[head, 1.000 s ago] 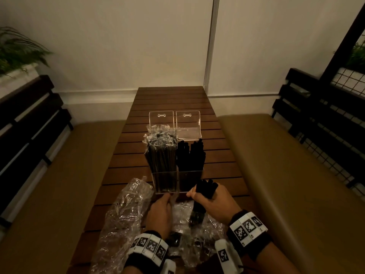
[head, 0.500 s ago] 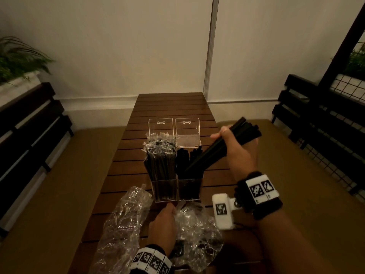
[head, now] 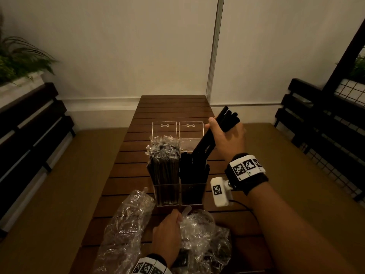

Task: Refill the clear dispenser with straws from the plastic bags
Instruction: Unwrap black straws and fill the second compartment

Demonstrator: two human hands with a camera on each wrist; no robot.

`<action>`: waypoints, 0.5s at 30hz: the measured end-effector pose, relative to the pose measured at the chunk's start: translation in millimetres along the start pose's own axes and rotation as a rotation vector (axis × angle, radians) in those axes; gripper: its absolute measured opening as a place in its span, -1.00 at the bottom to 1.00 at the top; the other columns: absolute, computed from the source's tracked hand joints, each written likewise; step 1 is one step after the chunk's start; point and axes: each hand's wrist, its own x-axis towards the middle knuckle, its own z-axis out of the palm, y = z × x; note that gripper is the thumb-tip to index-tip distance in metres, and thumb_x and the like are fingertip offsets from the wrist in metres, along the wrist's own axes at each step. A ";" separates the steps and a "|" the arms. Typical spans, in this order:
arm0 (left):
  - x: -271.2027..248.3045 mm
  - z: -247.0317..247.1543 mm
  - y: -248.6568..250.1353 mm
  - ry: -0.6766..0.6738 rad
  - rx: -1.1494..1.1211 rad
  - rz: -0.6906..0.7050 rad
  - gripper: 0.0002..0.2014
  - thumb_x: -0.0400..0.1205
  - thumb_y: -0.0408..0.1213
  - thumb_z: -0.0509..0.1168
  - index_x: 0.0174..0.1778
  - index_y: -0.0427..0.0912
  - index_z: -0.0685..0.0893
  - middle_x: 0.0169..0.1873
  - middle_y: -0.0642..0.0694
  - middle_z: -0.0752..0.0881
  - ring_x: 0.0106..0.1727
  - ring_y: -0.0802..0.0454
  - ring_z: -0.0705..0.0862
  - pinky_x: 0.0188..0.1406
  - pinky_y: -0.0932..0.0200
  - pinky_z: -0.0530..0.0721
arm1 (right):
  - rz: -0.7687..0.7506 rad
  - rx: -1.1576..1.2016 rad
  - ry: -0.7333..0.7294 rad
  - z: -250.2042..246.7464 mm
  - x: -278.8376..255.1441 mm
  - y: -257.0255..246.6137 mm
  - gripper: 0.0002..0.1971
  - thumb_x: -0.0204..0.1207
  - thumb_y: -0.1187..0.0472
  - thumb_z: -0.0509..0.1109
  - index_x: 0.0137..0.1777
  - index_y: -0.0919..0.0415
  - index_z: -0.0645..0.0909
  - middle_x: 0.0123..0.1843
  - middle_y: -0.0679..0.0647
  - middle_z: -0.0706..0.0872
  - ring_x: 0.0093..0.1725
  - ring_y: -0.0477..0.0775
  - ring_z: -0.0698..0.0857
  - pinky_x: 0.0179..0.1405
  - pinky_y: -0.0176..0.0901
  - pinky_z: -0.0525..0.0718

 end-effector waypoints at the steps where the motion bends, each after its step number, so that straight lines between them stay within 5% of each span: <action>1: 0.3 -0.4 -0.2 0.000 0.002 -0.002 -0.76 0.74 -0.26 0.09 -0.18 0.18 0.40 -0.31 0.12 0.70 -0.27 0.17 0.70 -0.04 -0.03 0.75 | -0.014 -0.027 -0.007 0.8 0.3 -0.8 -0.75 0.58 -0.02 0.41 -0.17 0.11 0.79 -0.30 -0.11 0.82 -0.29 -0.21 0.79 -0.15 -0.13 0.81; 6: 2.0 -1.0 1.7 -0.007 0.015 0.007 -0.78 0.75 -0.26 0.09 -0.15 0.15 0.43 -0.30 0.12 0.70 -0.29 0.18 0.71 -0.08 -0.02 0.77 | -0.137 -0.193 -0.049 4.6 4.4 -7.0 -0.72 0.61 -0.04 0.37 -0.16 0.12 0.78 -0.26 0.01 0.80 -0.23 -0.01 0.80 -0.11 0.03 0.79; 11: 4.3 -1.0 2.7 -0.010 0.015 0.005 -0.81 0.75 -0.26 0.10 -0.12 0.14 0.46 -0.29 0.09 0.71 -0.27 0.17 0.72 -0.04 -0.04 0.76 | -0.136 -0.196 0.045 2.5 6.8 -13.3 -0.66 0.61 -0.07 0.34 -0.16 0.16 0.78 -0.27 0.00 0.81 -0.23 -0.01 0.78 -0.08 -0.04 0.76; 15: 4.8 -2.9 3.3 -0.011 0.023 -0.001 -0.83 0.76 -0.24 0.10 -0.08 0.11 0.49 -0.28 0.09 0.72 -0.25 0.17 0.73 -0.02 -0.05 0.75 | 0.028 0.021 0.140 -6.0 7.6 -11.2 -0.75 0.57 -0.04 0.40 -0.24 0.08 0.72 -0.32 0.00 0.81 -0.27 -0.02 0.82 -0.13 -0.10 0.80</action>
